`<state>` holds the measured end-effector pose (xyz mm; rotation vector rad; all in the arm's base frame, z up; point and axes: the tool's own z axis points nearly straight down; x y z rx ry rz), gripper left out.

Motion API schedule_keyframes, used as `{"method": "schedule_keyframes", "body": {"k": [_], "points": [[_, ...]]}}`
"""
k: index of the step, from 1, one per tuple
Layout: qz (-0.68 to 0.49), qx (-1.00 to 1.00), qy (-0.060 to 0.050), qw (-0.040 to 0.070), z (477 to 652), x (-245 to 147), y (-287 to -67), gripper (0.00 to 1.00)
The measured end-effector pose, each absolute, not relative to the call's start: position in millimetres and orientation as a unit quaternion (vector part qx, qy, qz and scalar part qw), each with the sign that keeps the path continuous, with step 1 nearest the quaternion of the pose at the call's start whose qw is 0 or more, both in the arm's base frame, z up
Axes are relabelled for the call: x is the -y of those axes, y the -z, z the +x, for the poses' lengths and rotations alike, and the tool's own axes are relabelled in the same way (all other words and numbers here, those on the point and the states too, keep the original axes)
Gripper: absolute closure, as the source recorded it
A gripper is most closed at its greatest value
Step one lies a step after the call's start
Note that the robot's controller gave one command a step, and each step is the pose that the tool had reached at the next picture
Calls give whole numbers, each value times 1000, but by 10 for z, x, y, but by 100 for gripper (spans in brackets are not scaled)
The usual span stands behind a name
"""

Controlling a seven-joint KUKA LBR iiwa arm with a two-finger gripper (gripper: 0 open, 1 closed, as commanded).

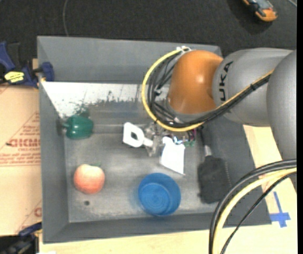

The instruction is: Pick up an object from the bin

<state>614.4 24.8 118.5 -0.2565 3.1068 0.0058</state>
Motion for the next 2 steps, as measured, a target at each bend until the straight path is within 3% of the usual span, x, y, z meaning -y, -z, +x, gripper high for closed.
{"method": "schedule_keyframes", "body": {"k": [1,2], "points": [[-92,-996,0,21,6107,-230,-1932,100],[-91,-996,-1,10,6066,-240,-2040,100]]}}
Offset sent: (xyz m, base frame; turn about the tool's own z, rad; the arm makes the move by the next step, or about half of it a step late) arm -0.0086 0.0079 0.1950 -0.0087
